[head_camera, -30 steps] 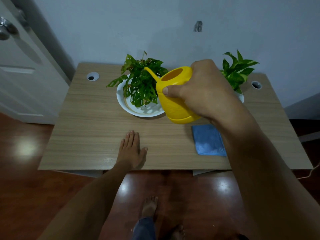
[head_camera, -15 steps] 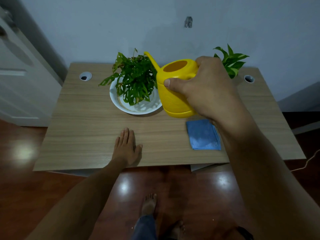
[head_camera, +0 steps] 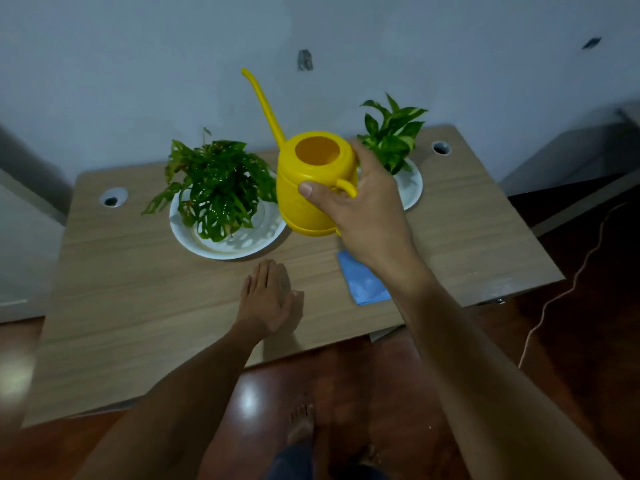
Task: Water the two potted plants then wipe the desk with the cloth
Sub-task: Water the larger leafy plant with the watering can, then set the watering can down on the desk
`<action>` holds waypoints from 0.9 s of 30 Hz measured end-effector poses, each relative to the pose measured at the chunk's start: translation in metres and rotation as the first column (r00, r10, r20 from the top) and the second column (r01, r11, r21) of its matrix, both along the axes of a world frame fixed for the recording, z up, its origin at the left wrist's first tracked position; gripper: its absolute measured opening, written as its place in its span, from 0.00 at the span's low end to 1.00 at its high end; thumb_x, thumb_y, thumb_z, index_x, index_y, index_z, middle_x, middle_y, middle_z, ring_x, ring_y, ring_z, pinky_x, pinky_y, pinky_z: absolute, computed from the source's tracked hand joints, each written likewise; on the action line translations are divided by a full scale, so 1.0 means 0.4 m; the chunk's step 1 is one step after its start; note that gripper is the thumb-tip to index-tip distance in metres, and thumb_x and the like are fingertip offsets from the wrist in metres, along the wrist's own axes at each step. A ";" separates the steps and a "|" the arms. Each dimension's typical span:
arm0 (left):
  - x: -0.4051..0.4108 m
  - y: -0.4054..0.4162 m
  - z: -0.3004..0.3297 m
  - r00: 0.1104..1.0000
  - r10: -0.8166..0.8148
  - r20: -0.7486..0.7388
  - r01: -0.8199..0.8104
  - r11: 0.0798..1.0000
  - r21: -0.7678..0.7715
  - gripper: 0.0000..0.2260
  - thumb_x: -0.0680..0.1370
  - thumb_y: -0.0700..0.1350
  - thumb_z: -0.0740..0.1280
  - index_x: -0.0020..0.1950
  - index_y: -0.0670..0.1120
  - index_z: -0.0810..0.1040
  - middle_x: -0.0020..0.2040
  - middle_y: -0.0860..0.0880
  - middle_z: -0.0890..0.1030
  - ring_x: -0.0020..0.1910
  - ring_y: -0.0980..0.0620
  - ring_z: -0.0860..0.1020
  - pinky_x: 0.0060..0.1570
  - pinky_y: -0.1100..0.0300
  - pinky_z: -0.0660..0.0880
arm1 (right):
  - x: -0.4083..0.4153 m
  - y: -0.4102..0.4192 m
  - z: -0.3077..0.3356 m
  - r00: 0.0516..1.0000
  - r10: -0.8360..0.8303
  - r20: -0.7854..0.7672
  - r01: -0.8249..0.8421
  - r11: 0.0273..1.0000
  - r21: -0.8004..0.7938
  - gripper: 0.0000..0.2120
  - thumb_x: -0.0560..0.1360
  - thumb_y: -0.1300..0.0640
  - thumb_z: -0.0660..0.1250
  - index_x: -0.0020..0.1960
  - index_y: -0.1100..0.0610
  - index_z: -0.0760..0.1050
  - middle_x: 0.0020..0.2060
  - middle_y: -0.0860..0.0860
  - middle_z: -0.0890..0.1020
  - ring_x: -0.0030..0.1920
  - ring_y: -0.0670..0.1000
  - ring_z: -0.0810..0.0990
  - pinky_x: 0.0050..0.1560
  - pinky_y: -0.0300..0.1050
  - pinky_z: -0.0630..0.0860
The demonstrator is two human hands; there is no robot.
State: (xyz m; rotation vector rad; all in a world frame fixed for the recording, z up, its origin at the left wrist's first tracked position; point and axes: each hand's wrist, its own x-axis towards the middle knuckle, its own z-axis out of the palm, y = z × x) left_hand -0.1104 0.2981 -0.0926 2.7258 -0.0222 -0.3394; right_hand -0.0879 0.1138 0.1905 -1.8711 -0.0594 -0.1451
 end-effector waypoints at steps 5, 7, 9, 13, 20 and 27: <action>0.066 -0.109 0.037 0.995 -0.100 0.020 0.101 0.995 -0.026 0.38 0.83 0.62 0.57 0.85 0.45 0.46 0.85 0.43 0.47 0.85 0.44 0.45 0.82 0.47 0.45 | -0.009 -0.082 -0.069 0.998 -0.061 0.013 0.059 0.995 0.079 0.35 0.72 0.48 0.77 0.75 0.50 0.66 0.64 0.40 0.77 0.65 0.41 0.76 0.64 0.47 0.77; 0.087 -0.163 0.054 0.988 -0.149 0.035 0.150 0.988 -0.032 0.38 0.83 0.63 0.56 0.85 0.44 0.47 0.85 0.41 0.48 0.85 0.44 0.46 0.82 0.48 0.46 | -0.017 -0.127 -0.096 0.997 -0.081 0.012 0.079 0.990 0.113 0.39 0.73 0.50 0.77 0.77 0.51 0.62 0.64 0.39 0.76 0.66 0.40 0.75 0.64 0.41 0.76; 0.110 -0.224 0.069 0.980 -0.197 0.034 0.198 0.979 -0.048 0.38 0.83 0.63 0.55 0.85 0.42 0.48 0.85 0.39 0.49 0.85 0.43 0.46 0.83 0.48 0.46 | -0.023 -0.179 -0.121 0.994 -0.108 0.018 0.105 0.988 0.113 0.38 0.73 0.52 0.77 0.77 0.52 0.62 0.65 0.40 0.76 0.66 0.40 0.75 0.64 0.40 0.76; 0.135 -0.340 0.089 0.974 -0.226 0.027 0.227 0.965 -0.133 0.38 0.83 0.62 0.59 0.85 0.44 0.48 0.85 0.40 0.49 0.85 0.42 0.47 0.82 0.46 0.48 | -0.029 -0.300 -0.176 0.986 -0.164 0.032 0.162 0.984 0.072 0.35 0.74 0.53 0.77 0.76 0.54 0.65 0.65 0.46 0.79 0.65 0.45 0.77 0.64 0.52 0.76; 0.175 -0.522 0.068 0.932 -0.363 0.015 0.363 0.931 -0.046 0.41 0.82 0.63 0.57 0.84 0.41 0.44 0.85 0.41 0.44 0.85 0.42 0.44 0.82 0.48 0.43 | -0.027 -0.521 -0.293 0.974 -0.227 0.018 0.226 0.974 0.033 0.33 0.74 0.54 0.77 0.75 0.51 0.66 0.62 0.38 0.79 0.63 0.38 0.77 0.59 0.32 0.74; 0.194 -0.680 0.038 0.919 -0.392 -0.034 0.389 0.918 -0.074 0.43 0.82 0.59 0.63 0.84 0.44 0.39 0.85 0.43 0.40 0.85 0.45 0.42 0.83 0.48 0.42 | 0.011 -0.705 -0.425 0.954 -0.297 -0.035 0.298 0.954 0.016 0.34 0.73 0.55 0.77 0.73 0.39 0.64 0.62 0.32 0.77 0.62 0.33 0.76 0.56 0.24 0.69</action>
